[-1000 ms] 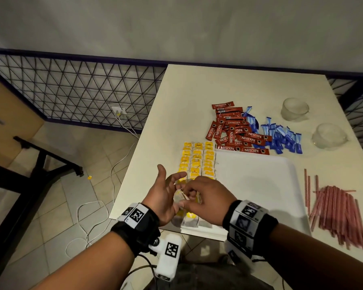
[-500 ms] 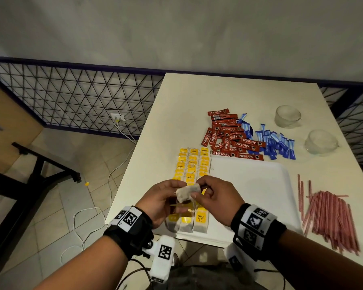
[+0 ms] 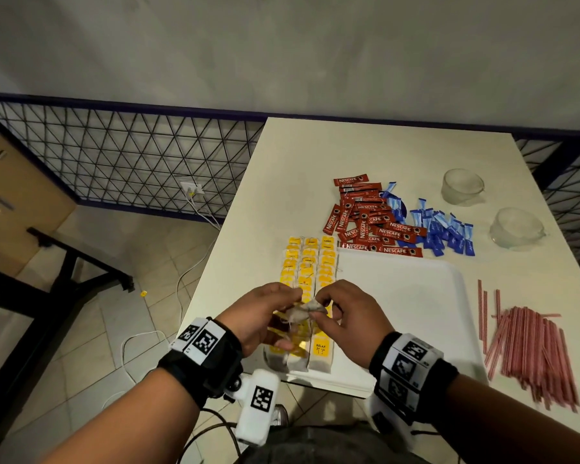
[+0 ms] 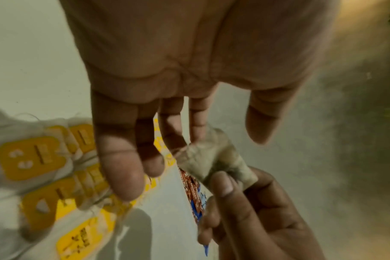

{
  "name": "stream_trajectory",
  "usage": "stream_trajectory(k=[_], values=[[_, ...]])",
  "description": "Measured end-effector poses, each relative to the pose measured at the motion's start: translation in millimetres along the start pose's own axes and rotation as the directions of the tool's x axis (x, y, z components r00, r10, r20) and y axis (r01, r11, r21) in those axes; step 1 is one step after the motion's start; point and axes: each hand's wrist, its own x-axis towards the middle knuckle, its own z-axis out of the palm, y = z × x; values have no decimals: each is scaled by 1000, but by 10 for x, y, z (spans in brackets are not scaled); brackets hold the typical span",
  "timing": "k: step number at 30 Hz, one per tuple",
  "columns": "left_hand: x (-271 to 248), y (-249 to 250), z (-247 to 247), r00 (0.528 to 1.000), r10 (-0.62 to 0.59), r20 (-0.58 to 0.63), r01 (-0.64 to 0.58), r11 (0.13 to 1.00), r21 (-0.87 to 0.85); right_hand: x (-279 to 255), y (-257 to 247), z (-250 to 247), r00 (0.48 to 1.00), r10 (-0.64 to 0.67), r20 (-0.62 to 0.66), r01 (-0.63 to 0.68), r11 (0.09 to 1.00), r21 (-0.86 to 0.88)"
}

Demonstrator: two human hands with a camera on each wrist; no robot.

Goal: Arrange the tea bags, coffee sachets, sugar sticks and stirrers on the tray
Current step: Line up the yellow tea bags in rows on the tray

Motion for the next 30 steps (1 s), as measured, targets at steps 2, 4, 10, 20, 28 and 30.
stream_trajectory(k=[2, 4, 10, 20, 28, 30], values=[[12, -39, -41, 1000, -18, -17, 20, 994, 106, 26, 4, -8, 1000, 17, -23, -17, 1000, -7], [27, -55, -35, 993, -80, -90, 90, 989, 119, 43, 7, -18, 999, 12, -37, -13, 1000, -15], [80, 6, 74, 981, -171, -89, 159, 979, -130, 70, 1, 28, 999, -39, -36, 39, 999, -15], [6, 171, -45, 780, 607, 156, -328, 184, 927, 8, 115, 26, 994, 104, 36, -107, 987, 116], [-10, 204, -21, 637, 713, 295, -467, 51, 883, 157, 12, 45, 993, 112, 27, -115, 952, 282], [19, 98, -61, 727, 677, 119, -482, 379, 790, 155, 40, 58, 987, 158, 25, -156, 917, 367]])
